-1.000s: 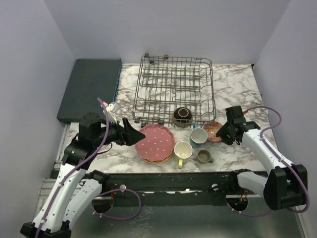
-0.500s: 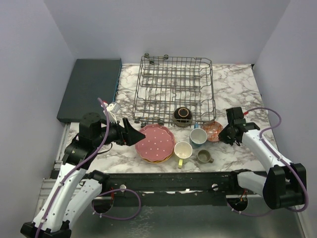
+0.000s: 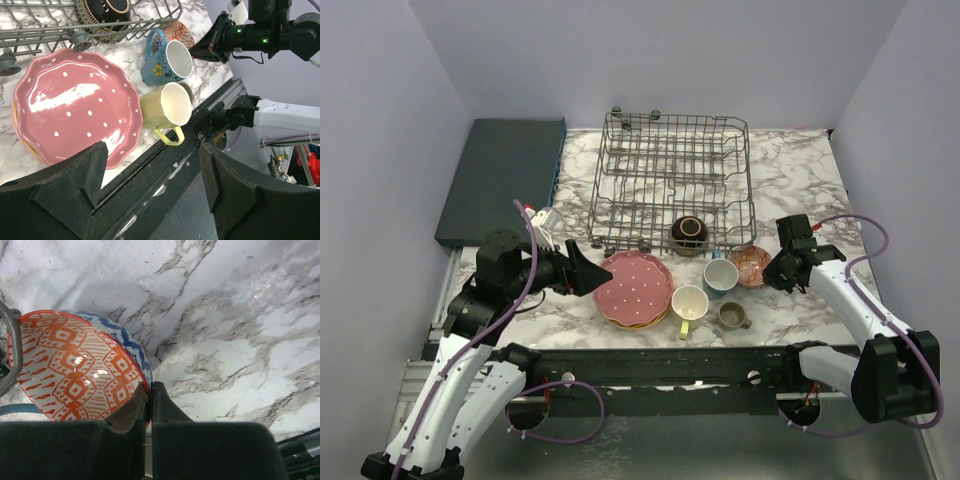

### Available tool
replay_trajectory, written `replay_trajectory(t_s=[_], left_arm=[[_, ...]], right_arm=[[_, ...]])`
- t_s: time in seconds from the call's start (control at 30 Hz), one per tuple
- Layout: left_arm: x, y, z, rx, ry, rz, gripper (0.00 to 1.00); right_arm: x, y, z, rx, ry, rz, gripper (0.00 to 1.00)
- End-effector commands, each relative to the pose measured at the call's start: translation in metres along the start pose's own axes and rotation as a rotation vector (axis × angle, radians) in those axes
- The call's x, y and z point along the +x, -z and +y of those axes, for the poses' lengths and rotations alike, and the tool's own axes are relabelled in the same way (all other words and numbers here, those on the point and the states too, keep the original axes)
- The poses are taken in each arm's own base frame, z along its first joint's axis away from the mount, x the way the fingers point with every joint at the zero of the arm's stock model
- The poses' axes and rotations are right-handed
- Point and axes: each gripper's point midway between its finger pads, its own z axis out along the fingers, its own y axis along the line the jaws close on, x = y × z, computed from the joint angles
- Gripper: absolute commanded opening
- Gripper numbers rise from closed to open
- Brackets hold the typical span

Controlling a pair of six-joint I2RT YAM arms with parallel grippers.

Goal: Load the mixed dishes into the dish rack
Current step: Pick up the bowl from the center of the board.

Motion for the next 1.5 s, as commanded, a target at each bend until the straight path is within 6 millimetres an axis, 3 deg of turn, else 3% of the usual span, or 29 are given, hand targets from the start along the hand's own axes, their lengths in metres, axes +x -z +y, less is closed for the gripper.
replay_trajectory(t_s=[0.0,0.27,0.53,0.97,1.33,1.47], left_arm=[[-0.001,0.001,-0.002,0.008,-0.013,-0.021,0.81],[-0.002,0.003,-0.003,0.012,-0.020,-0.029,0.81],[-0.003,0.008,-0.007,0.018,-0.034,-0.053,0.81],[0.000,0.009,-0.012,0.031,-0.044,-0.048,0.81],[0.002,0.008,-0.013,0.036,-0.045,-0.038,0.81],[0.002,0.006,-0.011,0.032,-0.040,-0.030,0.81]], right_arm=[[-0.009,0.011,-0.006,0.056,0.047,-0.010,0.01],[-0.024,0.023,-0.010,0.152,0.113,0.003,0.00],[-0.020,0.032,-0.014,0.191,0.129,0.057,0.00],[-0.025,0.064,-0.030,0.250,0.104,0.033,0.00],[-0.037,0.094,-0.027,0.209,0.094,-0.017,0.00],[-0.046,0.108,-0.017,0.150,0.097,-0.046,0.00]])
